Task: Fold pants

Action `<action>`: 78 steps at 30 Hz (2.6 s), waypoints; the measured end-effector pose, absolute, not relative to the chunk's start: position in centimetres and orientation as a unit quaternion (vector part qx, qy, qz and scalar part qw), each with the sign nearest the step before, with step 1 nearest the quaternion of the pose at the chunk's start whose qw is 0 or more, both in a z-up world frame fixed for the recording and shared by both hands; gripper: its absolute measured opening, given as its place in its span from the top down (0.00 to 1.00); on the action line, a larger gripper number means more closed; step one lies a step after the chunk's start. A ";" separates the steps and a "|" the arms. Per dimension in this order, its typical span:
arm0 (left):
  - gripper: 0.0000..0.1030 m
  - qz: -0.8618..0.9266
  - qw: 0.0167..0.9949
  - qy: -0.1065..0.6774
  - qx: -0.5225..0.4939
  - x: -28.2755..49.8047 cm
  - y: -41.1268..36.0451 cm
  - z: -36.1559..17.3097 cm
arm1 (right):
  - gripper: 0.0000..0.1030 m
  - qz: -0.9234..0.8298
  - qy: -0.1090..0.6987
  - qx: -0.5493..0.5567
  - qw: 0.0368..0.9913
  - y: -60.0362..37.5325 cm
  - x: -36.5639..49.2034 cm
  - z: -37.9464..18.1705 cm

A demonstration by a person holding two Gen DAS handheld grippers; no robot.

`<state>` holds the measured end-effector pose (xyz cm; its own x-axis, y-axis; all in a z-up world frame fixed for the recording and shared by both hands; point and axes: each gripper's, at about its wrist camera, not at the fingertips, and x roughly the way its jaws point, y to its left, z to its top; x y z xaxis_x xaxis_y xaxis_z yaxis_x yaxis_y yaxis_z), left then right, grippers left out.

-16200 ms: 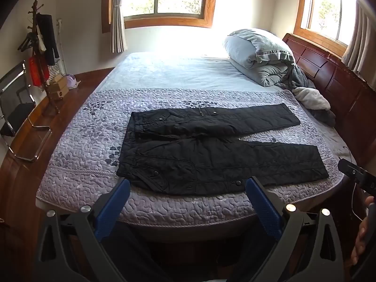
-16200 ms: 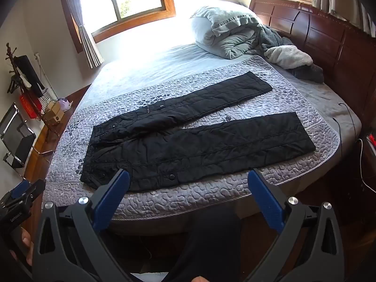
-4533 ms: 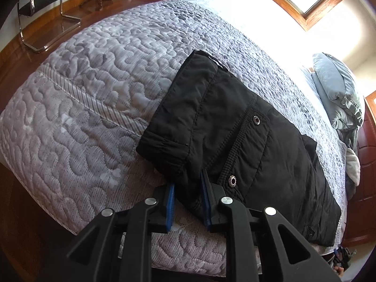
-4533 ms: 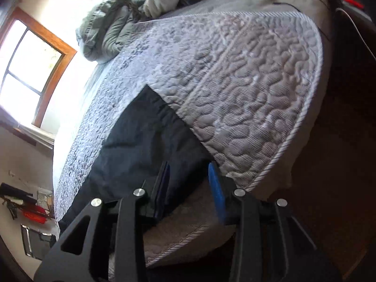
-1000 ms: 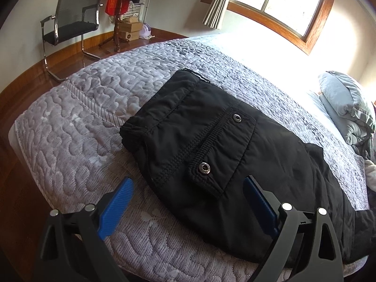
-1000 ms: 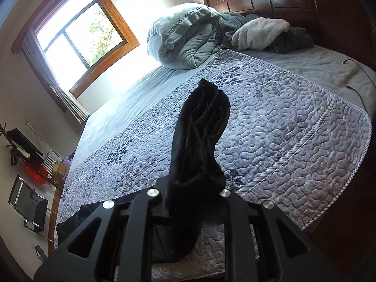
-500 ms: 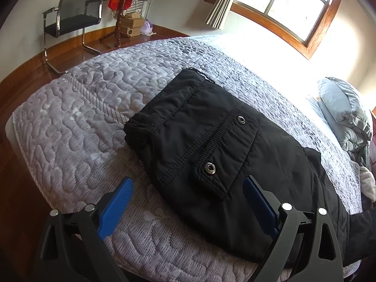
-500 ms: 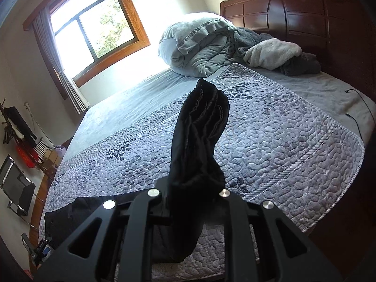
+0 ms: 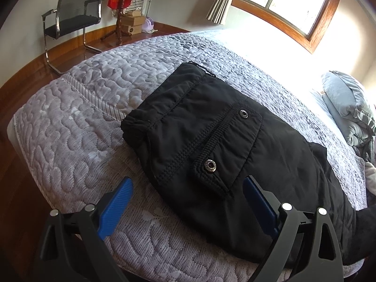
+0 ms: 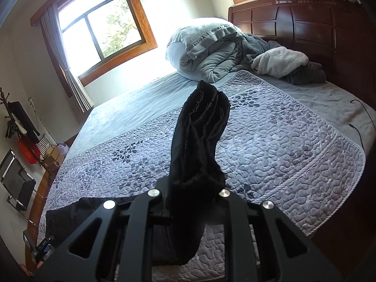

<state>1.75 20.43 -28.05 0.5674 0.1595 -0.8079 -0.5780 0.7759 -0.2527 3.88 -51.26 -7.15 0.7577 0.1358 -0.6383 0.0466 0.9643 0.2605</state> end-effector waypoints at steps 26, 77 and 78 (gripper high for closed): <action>0.08 0.217 0.847 0.414 -0.253 1.8 20.1 -28.1 | 0.85 0.047 0.338 0.059 0.938 -46.9 4.0 -5.7; 0.08 0.186 0.850 0.377 -0.317 -0.6 21.8 -28.0 | 0.86 0.111 0.381 -0.091 0.913 -32.4 4.9 -6.5; 0.08 0.185 0.850 0.377 -0.317 -0.6 21.8 -28.0 | 0.86 0.112 0.382 -0.094 0.912 -32.0 4.9 -6.6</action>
<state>-0.60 21.81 -28.05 0.6477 0.0755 -0.7581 -0.5537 0.7302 -0.4003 4.94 -32.04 -6.61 0.6826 0.1334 -0.7185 -0.2764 0.9573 -0.0848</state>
